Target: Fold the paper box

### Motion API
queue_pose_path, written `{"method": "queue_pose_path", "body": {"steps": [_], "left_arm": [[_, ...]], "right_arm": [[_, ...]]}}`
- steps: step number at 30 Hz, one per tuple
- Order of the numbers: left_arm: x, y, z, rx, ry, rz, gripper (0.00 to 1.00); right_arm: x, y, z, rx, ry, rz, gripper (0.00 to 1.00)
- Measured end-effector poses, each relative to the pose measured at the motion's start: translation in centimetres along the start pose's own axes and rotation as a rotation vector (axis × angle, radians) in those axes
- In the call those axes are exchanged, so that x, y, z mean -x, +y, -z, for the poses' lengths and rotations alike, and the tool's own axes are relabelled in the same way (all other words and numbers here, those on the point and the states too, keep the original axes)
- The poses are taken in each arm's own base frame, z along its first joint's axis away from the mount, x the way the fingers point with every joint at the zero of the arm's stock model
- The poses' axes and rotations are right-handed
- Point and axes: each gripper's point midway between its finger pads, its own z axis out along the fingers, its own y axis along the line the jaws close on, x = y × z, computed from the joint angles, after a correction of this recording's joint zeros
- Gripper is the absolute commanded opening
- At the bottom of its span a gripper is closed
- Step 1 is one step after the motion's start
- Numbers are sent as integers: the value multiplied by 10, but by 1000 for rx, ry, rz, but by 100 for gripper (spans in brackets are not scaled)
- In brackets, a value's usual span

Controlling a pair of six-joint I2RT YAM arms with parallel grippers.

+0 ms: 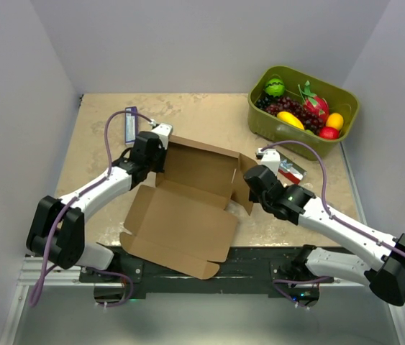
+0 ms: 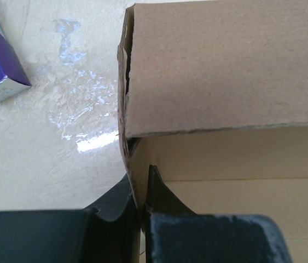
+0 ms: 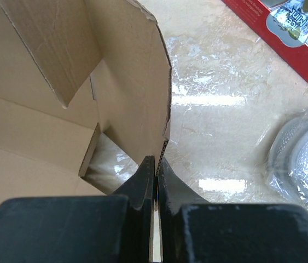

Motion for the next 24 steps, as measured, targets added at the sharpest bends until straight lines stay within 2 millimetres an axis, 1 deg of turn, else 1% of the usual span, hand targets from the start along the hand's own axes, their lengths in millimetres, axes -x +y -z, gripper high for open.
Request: {"method": "queue_pose_path", "body": {"steps": [16,20,24], "left_arm": [[2,11,0,67,-8,-20,0],[2,10,0,66,-10,-21,0],[5,3,0,33,-23,-22,0]], "right_arm": [[0,3,2,16,4,-4,0],[1,4,4,28,1,-13,0],[2,3,5,28,-1,-14,0]]}}
